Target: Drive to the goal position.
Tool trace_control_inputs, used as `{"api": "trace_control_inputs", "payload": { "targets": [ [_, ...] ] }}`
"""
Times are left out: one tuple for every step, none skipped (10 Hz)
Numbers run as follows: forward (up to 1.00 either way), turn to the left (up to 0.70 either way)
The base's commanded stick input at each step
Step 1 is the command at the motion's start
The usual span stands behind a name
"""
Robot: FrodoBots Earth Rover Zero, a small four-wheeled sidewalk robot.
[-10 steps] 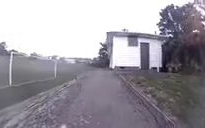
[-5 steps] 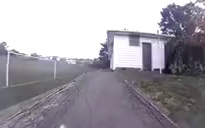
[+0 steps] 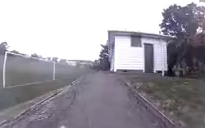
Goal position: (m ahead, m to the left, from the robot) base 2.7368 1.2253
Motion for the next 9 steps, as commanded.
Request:
{"api": "trace_control_inputs", "payload": {
  "targets": [
    [0.70,-0.07],
    [0.70,-0.13],
    [0.70,-0.13],
    [0.70,-0.13],
    [0.70,-0.05],
    [0.70,-0.11],
    [0.70,-0.12],
    [0.70,-0.10],
    [0.70,-0.07]
  ]
}}
